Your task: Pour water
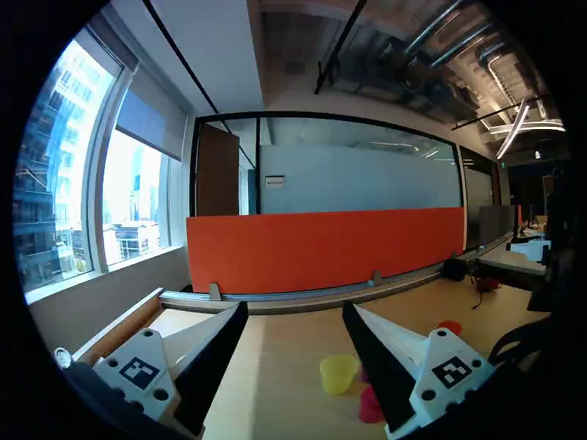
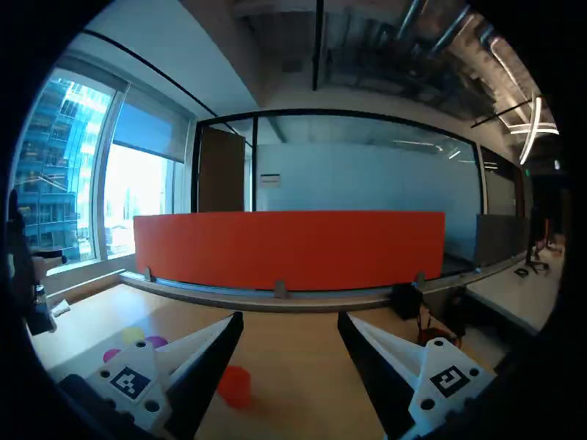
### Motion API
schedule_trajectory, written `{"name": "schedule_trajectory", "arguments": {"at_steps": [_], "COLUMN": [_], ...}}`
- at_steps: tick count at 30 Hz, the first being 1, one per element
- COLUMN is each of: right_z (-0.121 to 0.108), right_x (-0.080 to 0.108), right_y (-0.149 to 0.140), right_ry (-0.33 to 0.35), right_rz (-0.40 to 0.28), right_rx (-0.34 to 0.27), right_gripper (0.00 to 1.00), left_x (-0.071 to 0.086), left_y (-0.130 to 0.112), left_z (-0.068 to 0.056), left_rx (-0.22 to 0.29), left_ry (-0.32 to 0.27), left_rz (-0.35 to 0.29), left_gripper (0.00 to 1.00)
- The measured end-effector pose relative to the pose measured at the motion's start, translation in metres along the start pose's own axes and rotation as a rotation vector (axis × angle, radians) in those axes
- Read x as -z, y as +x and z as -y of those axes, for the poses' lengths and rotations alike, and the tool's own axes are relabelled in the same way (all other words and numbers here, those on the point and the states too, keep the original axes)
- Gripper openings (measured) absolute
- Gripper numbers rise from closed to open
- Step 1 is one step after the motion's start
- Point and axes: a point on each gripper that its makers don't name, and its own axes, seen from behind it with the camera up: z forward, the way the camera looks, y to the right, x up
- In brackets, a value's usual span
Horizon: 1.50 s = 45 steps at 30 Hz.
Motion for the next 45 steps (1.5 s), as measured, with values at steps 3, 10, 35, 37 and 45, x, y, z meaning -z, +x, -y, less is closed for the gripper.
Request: {"name": "schedule_trajectory", "arguments": {"at_steps": [3,10,35,37,45], "right_z": [0.0,-0.003,0.031,0.036,0.056], "right_x": [-0.001,-0.002,0.005,0.005,0.014], "right_y": [0.017,0.05,0.065,0.067,0.074], "right_ry": [0.002,0.002,0.226,0.254,0.355], "right_rz": [-0.005,-0.014,-0.008,-0.011,-0.022], "right_rx": [-0.003,-0.007,-0.016,-0.011,0.026], "right_gripper": [0.99,0.99,0.99,0.99,0.99], "left_x": [-0.003,-0.007,-0.002,-0.001,0.001], "left_y": [0.019,0.054,0.059,0.057,0.054], "left_z": [-0.007,-0.008,-0.048,-0.053,-0.068], "left_rx": [0.01,0.01,-0.04,-0.037,-0.029], "left_ry": [-0.03,-0.057,-0.275,-0.299,-0.381], "left_rz": [-0.006,-0.01,0.031,0.036,0.053], "left_gripper": [0.96,0.96,0.95,0.95,0.96]}}
